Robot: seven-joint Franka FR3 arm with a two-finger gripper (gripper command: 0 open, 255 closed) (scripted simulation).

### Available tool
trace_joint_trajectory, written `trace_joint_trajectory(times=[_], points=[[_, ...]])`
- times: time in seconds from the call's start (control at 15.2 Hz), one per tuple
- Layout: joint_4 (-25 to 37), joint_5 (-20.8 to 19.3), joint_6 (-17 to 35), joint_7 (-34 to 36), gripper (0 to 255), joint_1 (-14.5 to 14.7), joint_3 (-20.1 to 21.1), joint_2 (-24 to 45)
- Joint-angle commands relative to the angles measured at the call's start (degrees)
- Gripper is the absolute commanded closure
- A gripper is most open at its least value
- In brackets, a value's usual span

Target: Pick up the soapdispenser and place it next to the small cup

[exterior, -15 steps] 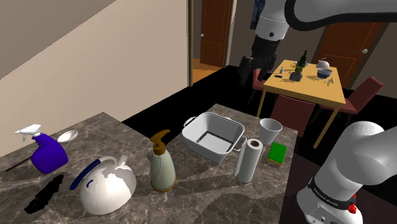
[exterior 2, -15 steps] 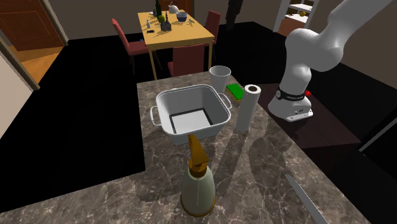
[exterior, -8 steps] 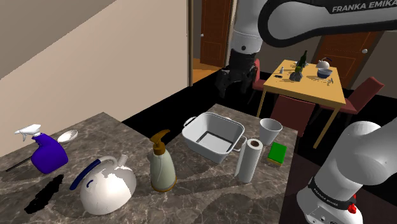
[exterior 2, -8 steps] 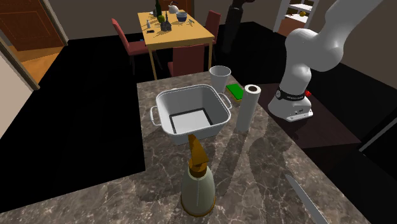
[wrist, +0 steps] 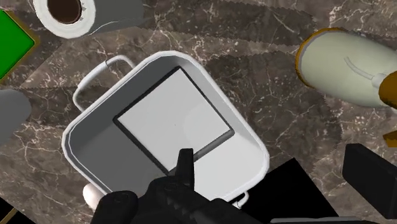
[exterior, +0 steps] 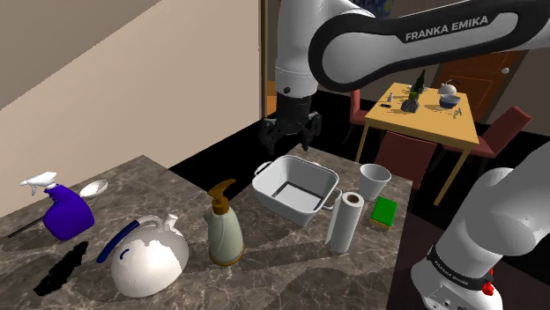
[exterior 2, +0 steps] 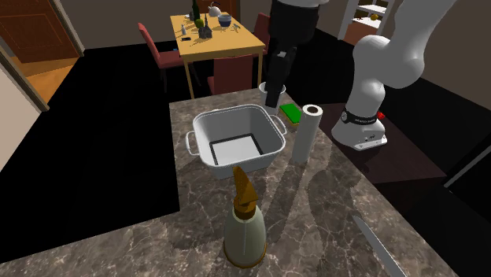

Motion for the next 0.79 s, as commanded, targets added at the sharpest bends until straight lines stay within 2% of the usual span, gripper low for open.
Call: trace_joint_trajectory(times=[0.0, 0.4, 0.73], points=[[2.6, -1.2, 0.5, 4.3, 0, -0.2, 2.3, 4.0], [13.4, -8.4, 0.6, 18.2, 0, 0.9, 8.2, 19.1], [25.3, -16.1, -1.9, 28.9, 0, 5.8, 9.4, 33.2]])
